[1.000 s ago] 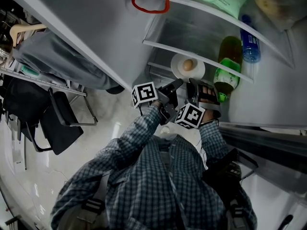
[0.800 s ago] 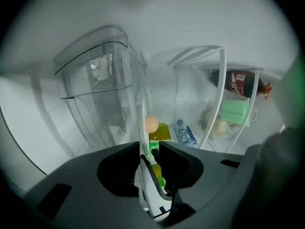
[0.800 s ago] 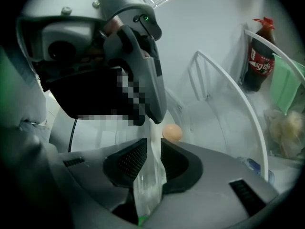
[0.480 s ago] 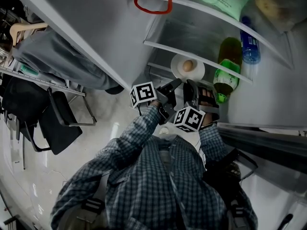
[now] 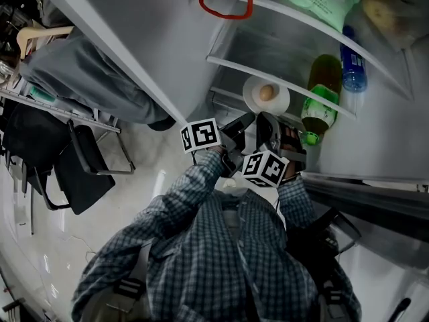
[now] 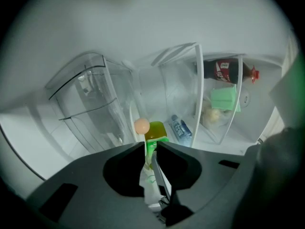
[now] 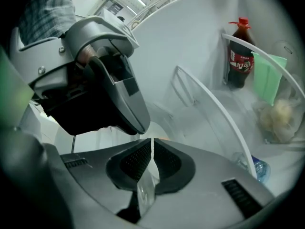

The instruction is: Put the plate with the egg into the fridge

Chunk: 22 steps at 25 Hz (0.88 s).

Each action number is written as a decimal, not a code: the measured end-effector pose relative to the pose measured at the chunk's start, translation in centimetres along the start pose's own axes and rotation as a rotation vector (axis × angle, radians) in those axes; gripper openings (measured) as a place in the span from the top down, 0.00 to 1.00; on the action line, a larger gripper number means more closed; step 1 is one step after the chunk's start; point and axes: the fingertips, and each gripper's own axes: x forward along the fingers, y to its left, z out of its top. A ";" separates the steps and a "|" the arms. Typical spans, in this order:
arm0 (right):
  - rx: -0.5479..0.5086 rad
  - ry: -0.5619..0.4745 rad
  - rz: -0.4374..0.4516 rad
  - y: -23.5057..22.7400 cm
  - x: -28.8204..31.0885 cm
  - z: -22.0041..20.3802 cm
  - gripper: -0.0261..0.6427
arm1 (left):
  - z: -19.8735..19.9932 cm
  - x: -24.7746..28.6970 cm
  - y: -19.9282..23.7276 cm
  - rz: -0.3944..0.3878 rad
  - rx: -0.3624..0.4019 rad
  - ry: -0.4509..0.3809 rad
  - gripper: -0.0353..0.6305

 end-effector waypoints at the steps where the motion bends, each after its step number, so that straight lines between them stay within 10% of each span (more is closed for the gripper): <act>1: 0.001 0.004 -0.008 0.0 0.0 -0.1 0.94 | 0.0 0.0 -0.1 0.001 0.009 0.001 0.83; 12: 0.238 -0.010 -0.028 -0.7 -1.8 -0.7 0.95 | -0.4 -0.4 -1.6 -0.015 0.126 0.011 0.94; 22: 0.684 -0.104 0.021 -1.8 -3.9 -1.1 0.95 | -1.2 -0.9 -3.3 0.024 0.466 0.042 0.94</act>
